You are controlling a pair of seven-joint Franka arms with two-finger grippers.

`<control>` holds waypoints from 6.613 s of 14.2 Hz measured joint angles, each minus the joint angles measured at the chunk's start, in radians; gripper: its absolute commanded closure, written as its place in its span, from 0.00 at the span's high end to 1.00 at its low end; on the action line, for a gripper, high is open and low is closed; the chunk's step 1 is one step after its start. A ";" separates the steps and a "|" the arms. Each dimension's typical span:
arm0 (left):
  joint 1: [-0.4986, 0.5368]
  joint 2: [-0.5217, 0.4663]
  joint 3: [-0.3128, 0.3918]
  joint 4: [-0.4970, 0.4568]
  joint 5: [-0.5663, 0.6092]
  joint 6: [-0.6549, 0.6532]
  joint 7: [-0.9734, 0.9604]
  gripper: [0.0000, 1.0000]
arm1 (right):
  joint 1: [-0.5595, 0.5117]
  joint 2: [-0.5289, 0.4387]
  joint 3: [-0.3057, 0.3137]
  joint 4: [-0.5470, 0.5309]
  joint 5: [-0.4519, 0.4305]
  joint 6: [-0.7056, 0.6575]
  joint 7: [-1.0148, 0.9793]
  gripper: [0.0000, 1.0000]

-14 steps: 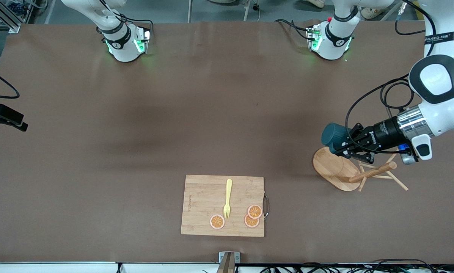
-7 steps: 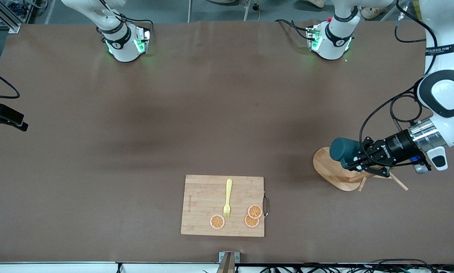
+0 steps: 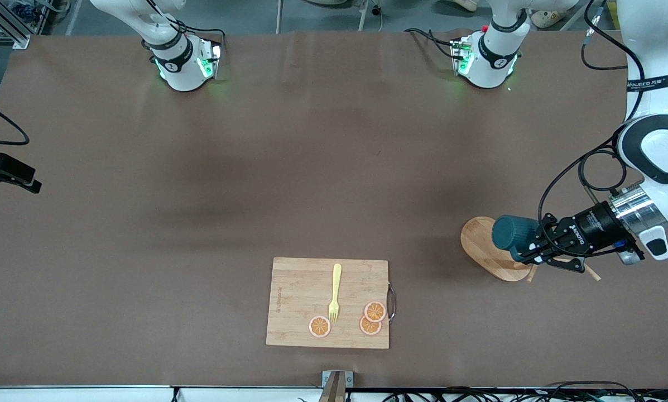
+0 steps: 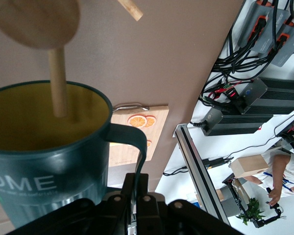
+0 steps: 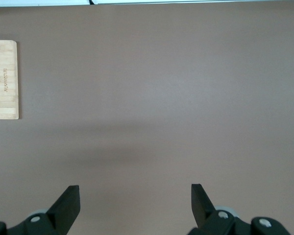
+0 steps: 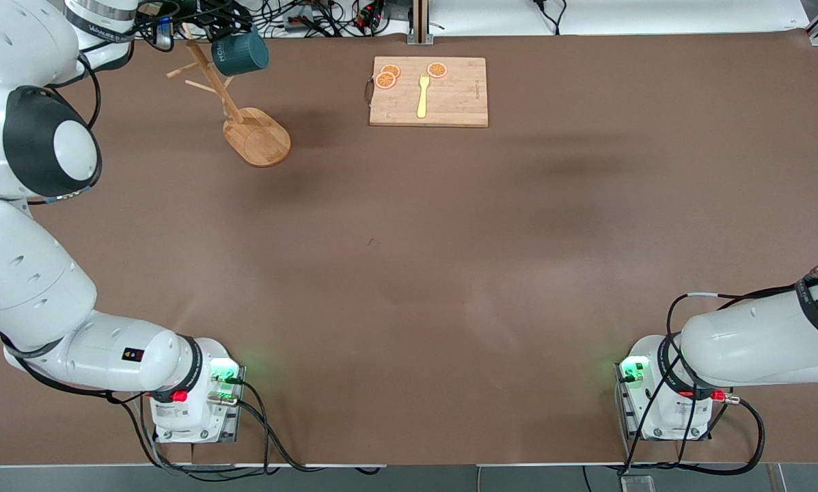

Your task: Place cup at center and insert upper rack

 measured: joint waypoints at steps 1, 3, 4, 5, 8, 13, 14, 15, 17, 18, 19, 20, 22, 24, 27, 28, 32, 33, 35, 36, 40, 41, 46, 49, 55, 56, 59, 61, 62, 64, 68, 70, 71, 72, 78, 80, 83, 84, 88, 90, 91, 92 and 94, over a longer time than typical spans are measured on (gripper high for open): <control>0.000 0.005 0.000 0.001 0.000 0.005 0.004 0.00 | 0.000 0.000 0.000 0.000 0.000 0.000 0.000 1.00; 0.002 0.015 0.000 0.001 -0.002 0.019 0.020 0.01 | 0.000 0.000 0.000 0.000 0.000 0.000 0.000 1.00; 0.003 0.020 0.000 0.001 -0.002 0.025 0.025 0.01 | 0.000 0.000 0.000 0.000 0.000 0.000 0.000 1.00; 0.005 0.024 0.000 0.002 -0.003 0.027 0.030 0.01 | 0.000 0.000 0.000 0.000 0.000 0.000 0.000 1.00; 0.018 0.030 0.000 0.004 -0.004 0.029 0.042 0.01 | 0.000 0.000 0.000 0.000 0.000 0.000 0.000 1.00; 0.028 0.034 0.000 0.004 -0.004 0.029 0.052 0.02 | 0.000 0.000 0.000 0.000 0.000 0.000 -0.001 1.00; 0.028 0.035 0.000 0.004 -0.004 0.029 0.052 0.02 | 0.000 0.000 0.000 0.000 0.000 0.000 -0.001 1.00; 0.028 0.036 0.000 0.004 -0.004 0.030 0.052 0.02 | 0.000 0.000 0.000 0.000 0.000 0.000 -0.001 1.00; 0.035 0.041 0.001 0.004 -0.004 0.030 0.062 0.03 | 0.000 0.000 0.000 0.000 0.000 0.000 -0.001 1.00; 0.039 0.043 0.001 0.004 -0.004 0.030 0.072 0.03 | 0.000 0.000 0.000 0.000 0.000 0.000 -0.001 1.00; 0.045 0.044 0.001 0.005 -0.004 0.030 0.078 0.04 | 0.000 0.000 0.000 0.000 0.000 0.000 -0.001 1.00; 0.049 0.044 0.001 0.005 -0.004 0.030 0.080 0.05 | 0.000 0.000 0.000 0.000 0.000 0.000 -0.001 1.00; 0.052 0.044 0.001 0.006 -0.004 0.030 0.080 0.07 | 0.000 -0.003 0.000 0.000 0.000 0.000 -0.001 1.00; 0.052 0.044 0.000 0.007 -0.004 0.030 0.080 0.13 | 0.000 -0.006 0.000 0.000 0.000 0.000 -0.001 1.00; 0.053 0.044 0.000 0.007 -0.004 0.030 0.086 0.84 | 0.000 -0.007 0.000 0.000 0.000 0.000 -0.001 1.00; 0.053 0.044 0.000 0.008 -0.004 0.030 0.099 1.00 | 0.000 -0.007 0.000 0.000 0.000 0.000 -0.001 1.00; 0.054 0.044 0.000 0.015 -0.004 0.030 0.114 1.00 | 0.000 -0.007 0.000 -0.001 0.000 0.000 -0.001 1.00; 0.054 0.043 0.000 0.018 -0.004 0.030 0.115 1.00 | 0.000 -0.007 0.000 -0.001 0.000 0.000 -0.001 1.00; 0.053 0.032 0.000 0.028 0.032 0.030 0.119 1.00 | 0.000 -0.007 0.000 -0.001 0.000 0.000 -0.001 1.00; 0.052 0.019 -0.001 0.034 0.079 0.029 0.119 1.00 | 0.000 -0.007 0.000 -0.001 0.000 0.000 -0.001 1.00; 0.048 -0.098 -0.012 0.042 0.359 -0.060 0.118 1.00 | 0.000 -0.007 0.000 -0.002 0.000 0.001 -0.001 1.00; 0.047 -0.138 -0.018 0.044 0.433 -0.106 0.118 1.00 | 0.000 -0.008 0.001 -0.003 0.000 0.003 -0.001 1.00; 0.048 -0.330 -0.069 0.043 0.696 -0.301 0.166 1.00 | 0.002 -0.016 0.002 -0.003 0.000 0.008 -0.001 1.00; 0.047 -0.384 -0.098 0.038 0.761 -0.347 0.296 1.00 | 0.005 -0.022 0.005 -0.003 0.000 0.008 -0.001 1.00; 0.048 -0.408 -0.111 0.063 0.852 -0.368 0.609 1.00 | 0.005 -0.066 0.004 -0.054 0.000 0.003 -0.001 1.00; 0.049 -0.408 -0.111 0.074 0.855 -0.368 0.674 1.00 | 0.005 -0.081 0.003 -0.077 0.000 0.005 -0.001 1.00; 0.052 -0.405 -0.109 0.085 0.870 -0.366 0.882 1.00 | 0.005 -0.113 0.002 -0.123 0.000 0.015 0.002 1.00; 0.050 -0.403 -0.112 0.085 0.943 -0.365 0.960 1.00 | 0.005 -0.119 0.002 -0.131 0.000 0.021 0.010 1.00; 0.047 -0.401 -0.117 0.085 0.995 -0.365 0.988 1.00 | 0.005 -0.119 0.002 -0.132 0.000 0.023 0.013 1.00; 0.045 -0.395 -0.144 0.086 1.064 -0.365 1.017 1.00 | 0.005 -0.119 0.003 -0.134 0.000 0.025 0.015 1.00; 0.046 -0.391 -0.160 0.094 1.068 -0.364 1.023 1.00 | 0.005 -0.120 0.002 -0.135 0.000 0.026 0.017 1.00; 0.050 -0.396 -0.159 0.108 1.066 -0.364 1.076 1.00 | 0.005 -0.121 0.000 -0.126 -0.001 0.033 0.017 1.00; 0.052 -0.402 -0.156 0.113 1.065 -0.364 1.116 1.00 | 0.005 -0.123 0.000 -0.119 -0.001 0.033 0.017 1.00; 0.054 -0.407 -0.153 0.116 1.065 -0.364 1.143 1.00 | 0.005 -0.124 0.000 -0.113 -0.001 0.033 0.017 1.00; 0.054 -0.410 -0.151 0.122 1.064 -0.365 1.161 1.00 | 0.005 -0.126 0.001 -0.109 -0.003 0.021 0.017 1.00; 0.054 -0.409 -0.151 0.122 1.064 -0.368 1.161 1.00 | 0.005 -0.126 0.001 -0.109 -0.003 0.002 0.017 1.00; 0.054 -0.406 -0.151 0.122 1.064 -0.372 1.161 1.00 | 0.005 -0.126 0.004 -0.109 -0.003 -0.017 0.017 1.00; 0.054 -0.406 -0.151 0.122 1.064 -0.373 1.161 1.00 | 0.005 -0.126 0.004 -0.109 -0.003 -0.019 0.017 1.00; 0.055 -0.405 -0.150 0.121 1.064 -0.386 1.161 1.00 | 0.005 -0.126 0.005 -0.109 -0.003 -0.018 0.017 1.00; 0.067 -0.405 -0.151 0.121 1.064 -0.387 1.161 1.00 | 0.006 -0.126 0.006 -0.109 -0.005 -0.018 0.017 1.00; 0.076 -0.405 -0.152 0.121 1.064 -0.387 1.161 1.00 | 0.009 -0.126 0.008 -0.109 -0.014 -0.018 0.017 1.00; 0.089 -0.405 -0.156 0.121 1.064 -0.387 1.163 1.00 | 0.018 -0.126 0.010 -0.108 -0.032 -0.018 0.017 1.00; 0.130 -0.405 -0.189 0.121 1.057 -0.387 1.168 1.00 | 0.043 -0.126 0.011 -0.108 -0.057 -0.019 0.019 1.00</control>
